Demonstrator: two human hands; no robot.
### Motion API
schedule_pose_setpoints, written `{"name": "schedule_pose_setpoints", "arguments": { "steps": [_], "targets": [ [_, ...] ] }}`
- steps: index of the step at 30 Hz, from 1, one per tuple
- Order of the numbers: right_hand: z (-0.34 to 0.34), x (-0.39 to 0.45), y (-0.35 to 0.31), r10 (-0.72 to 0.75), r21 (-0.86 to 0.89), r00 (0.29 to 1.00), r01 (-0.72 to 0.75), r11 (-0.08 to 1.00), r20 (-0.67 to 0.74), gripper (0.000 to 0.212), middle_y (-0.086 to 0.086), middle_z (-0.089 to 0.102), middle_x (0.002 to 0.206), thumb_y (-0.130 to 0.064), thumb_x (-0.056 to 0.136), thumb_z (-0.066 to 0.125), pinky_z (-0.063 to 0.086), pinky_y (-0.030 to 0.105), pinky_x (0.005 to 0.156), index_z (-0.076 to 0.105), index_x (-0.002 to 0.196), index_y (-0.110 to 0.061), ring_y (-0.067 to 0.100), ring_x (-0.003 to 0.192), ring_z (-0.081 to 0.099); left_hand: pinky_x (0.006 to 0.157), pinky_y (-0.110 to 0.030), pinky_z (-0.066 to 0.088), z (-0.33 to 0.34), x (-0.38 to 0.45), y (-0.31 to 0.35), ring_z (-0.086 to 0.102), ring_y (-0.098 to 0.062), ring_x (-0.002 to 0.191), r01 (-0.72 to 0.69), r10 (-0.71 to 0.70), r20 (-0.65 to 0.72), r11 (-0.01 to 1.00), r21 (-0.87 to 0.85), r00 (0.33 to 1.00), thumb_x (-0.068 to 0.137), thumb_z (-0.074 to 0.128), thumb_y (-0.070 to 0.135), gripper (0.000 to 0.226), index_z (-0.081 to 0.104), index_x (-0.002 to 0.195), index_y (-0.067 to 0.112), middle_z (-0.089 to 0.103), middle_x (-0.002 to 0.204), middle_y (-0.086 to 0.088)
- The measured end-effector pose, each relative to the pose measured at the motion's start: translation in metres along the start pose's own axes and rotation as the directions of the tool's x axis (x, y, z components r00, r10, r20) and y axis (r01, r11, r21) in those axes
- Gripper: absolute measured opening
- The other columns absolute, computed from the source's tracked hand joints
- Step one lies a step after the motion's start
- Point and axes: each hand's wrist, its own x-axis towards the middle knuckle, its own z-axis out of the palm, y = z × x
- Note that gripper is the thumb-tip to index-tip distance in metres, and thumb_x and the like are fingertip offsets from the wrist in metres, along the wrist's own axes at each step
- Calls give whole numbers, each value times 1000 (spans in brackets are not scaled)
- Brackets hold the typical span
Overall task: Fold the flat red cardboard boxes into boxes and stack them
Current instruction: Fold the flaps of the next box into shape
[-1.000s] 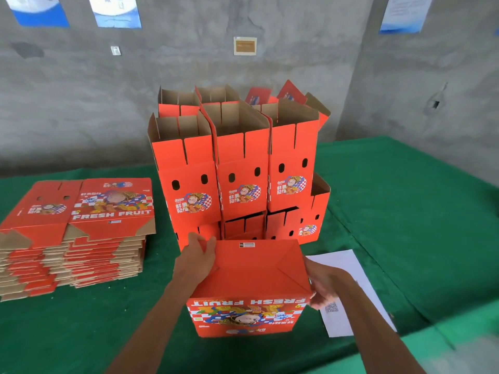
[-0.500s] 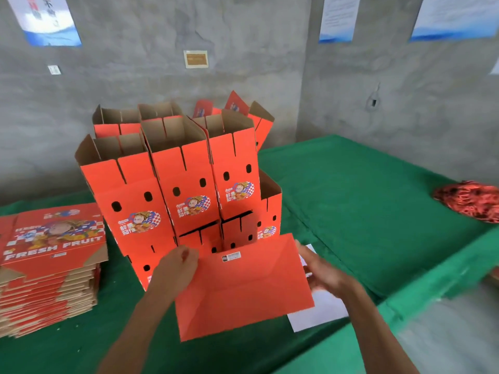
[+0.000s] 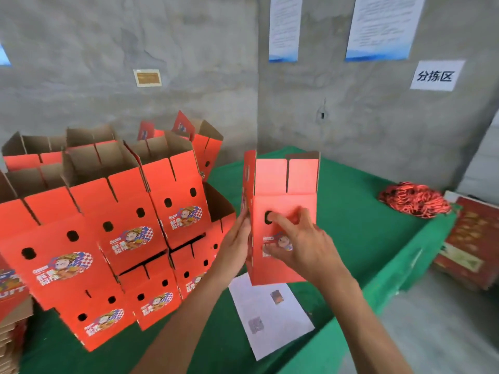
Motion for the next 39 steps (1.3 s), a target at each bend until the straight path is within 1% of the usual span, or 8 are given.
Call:
{"name": "schedule_pose_setpoints", "arguments": {
  "steps": [5, 12, 15, 20, 26, 30, 34, 39],
  "targets": [
    [41, 77, 10, -62, 151, 997, 55, 987, 41, 56, 3, 29, 116, -45, 90, 69, 56, 47, 84, 43, 139, -42, 36, 104, 57, 112, -55, 45, -18, 52, 20, 56, -7, 131, -30, 20, -152, 997, -65, 988, 108, 50, 34, 45, 45, 149, 51, 60, 139, 19],
    [113, 183, -7, -207, 361, 978, 184, 914, 27, 63, 4, 32, 113, -29, 87, 75, 56, 44, 87, 47, 143, -30, 25, 97, 52, 122, -28, 20, -51, 118, 28, 32, -10, 150, 17, 32, -319, 989, 150, 947, 108, 49, 36, 64, 19, 164, 30, 33, 165, 6],
    [141, 209, -7, -224, 364, 970, 175, 915, 95, 65, 10, 35, 118, -30, 86, 75, 56, 48, 84, 45, 144, -29, 36, 98, 55, 123, -29, 17, -56, 132, 18, 22, -14, 155, 110, -43, -354, 979, 171, 934, 107, 47, 43, 70, 13, 166, 25, 23, 170, 2],
    [166, 239, -10, -269, 324, 954, 214, 922, 134, 52, 13, 33, 121, -28, 89, 65, 54, 47, 89, 48, 138, -29, 41, 111, 51, 97, -14, 31, -49, 141, -5, 48, -20, 140, 134, 25, -411, 926, 354, 911, 107, 51, 30, 51, 38, 153, 13, 48, 152, -5],
    [171, 246, -16, -231, 328, 960, 168, 930, 161, 44, 13, 29, 128, -30, 93, 60, 54, 51, 90, 44, 133, -37, 41, 105, 54, 108, -14, 25, -37, 137, -22, 39, -9, 141, 92, 72, -388, 917, 387, 919, 106, 52, 30, 59, 31, 159, 14, 36, 160, 0],
    [173, 241, -19, -251, 323, 958, 196, 926, 140, 46, 15, 29, 131, -30, 95, 61, 54, 52, 88, 44, 137, -35, 43, 104, 54, 102, -13, 27, -44, 131, -33, 38, 5, 124, 98, 50, -408, 938, 332, 911, 105, 54, 29, 51, 41, 153, 17, 43, 141, 12],
    [175, 237, -19, -256, 309, 954, 198, 930, 158, 46, 17, 29, 139, -32, 99, 59, 55, 49, 88, 45, 143, -34, 41, 109, 56, 105, -27, 38, -52, 120, -46, 49, -4, 122, 124, 0, -394, 949, 291, 919, 104, 56, 28, 20, 57, 120, 40, 53, 122, 22],
    [173, 233, -14, -161, 428, 978, 90, 899, 133, 32, 24, 34, 152, -25, 101, 58, 51, 44, 98, 65, 132, -30, 37, 125, 57, 103, -31, 42, -64, 101, -65, 52, -9, 125, 252, -142, -349, 922, 294, 926, 104, 56, 33, 32, 63, 132, 18, 59, 135, 5]
  ]
}}
